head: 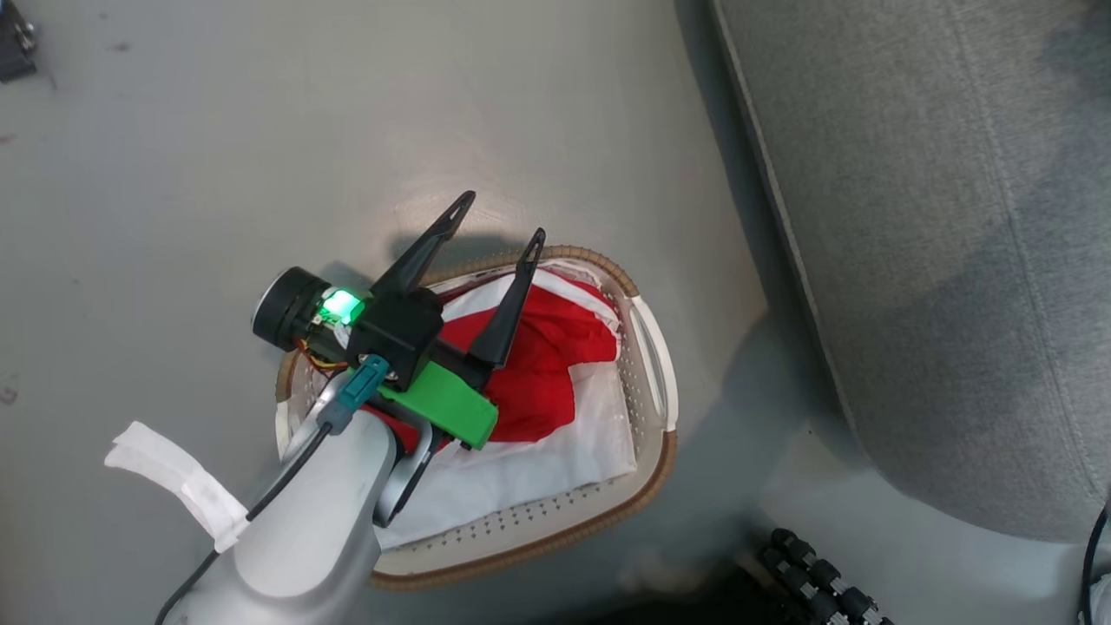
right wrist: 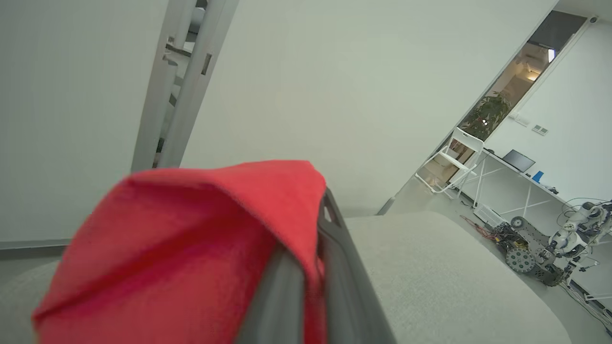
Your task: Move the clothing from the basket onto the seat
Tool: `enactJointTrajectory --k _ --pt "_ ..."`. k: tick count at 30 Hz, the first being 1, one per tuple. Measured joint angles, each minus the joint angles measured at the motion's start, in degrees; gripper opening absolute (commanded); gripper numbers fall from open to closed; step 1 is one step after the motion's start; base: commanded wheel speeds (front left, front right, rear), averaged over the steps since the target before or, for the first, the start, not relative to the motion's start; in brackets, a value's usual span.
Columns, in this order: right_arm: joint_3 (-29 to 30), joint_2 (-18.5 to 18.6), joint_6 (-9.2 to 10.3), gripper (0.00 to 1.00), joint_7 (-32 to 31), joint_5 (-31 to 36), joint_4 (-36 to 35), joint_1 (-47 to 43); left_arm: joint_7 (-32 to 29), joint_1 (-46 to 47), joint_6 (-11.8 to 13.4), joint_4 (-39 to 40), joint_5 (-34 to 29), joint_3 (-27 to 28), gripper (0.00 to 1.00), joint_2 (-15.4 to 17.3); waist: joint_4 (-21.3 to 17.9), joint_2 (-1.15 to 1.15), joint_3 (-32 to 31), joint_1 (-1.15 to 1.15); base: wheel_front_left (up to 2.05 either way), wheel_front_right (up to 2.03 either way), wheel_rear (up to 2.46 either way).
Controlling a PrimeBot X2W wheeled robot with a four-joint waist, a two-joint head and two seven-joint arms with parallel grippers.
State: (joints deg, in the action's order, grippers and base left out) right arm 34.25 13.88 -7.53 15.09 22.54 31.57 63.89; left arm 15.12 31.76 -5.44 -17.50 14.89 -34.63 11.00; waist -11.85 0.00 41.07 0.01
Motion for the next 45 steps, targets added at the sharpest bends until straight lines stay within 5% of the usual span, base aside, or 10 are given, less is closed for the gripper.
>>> enactJointTrajectory --k 9,11,12,17,29,45 --pt "2.69 -4.05 0.0 0.03 -0.01 1.08 1.81 -6.41 -0.52 -0.07 0.75 0.75 0.33 0.01 1.0 0.77 0.27 0.0 2.12 0.0 0.0 0.0 0.0" --pt "3.07 -4.3 0.0 0.61 -0.01 1.02 1.47 -7.19 -0.68 -0.07 0.88 0.87 0.59 0.04 1.0 0.9 0.05 0.0 1.92 0.0 0.0 0.0 0.0" --pt "3.27 -4.34 0.0 1.0 -0.01 0.83 1.01 -7.47 -0.68 -0.08 0.92 0.89 0.71 0.05 1.0 0.98 -0.07 0.0 1.78 0.0 0.0 0.0 0.0" --pt "4.08 -5.31 0.01 1.0 -0.01 -0.05 -0.18 -10.05 -0.69 -0.52 1.0 0.8 1.24 -0.07 1.0 1.08 -0.66 0.0 0.7 0.0 0.0 0.0 0.0" --pt "-5.08 -5.7 0.0 1.0 -0.01 -2.45 -3.09 -21.8 -0.1 -2.37 1.15 -0.4 3.08 2.01 1.0 -0.7 -1.21 0.0 -5.69 -0.01 0.0 0.0 0.0" --pt "-14.5 -3.94 0.0 1.0 -0.01 -5.69 0.12 -23.96 0.01 -10.39 0.55 -0.4 2.8 12.71 1.0 -6.12 2.9 0.0 -19.97 -0.01 0.0 0.0 0.0"
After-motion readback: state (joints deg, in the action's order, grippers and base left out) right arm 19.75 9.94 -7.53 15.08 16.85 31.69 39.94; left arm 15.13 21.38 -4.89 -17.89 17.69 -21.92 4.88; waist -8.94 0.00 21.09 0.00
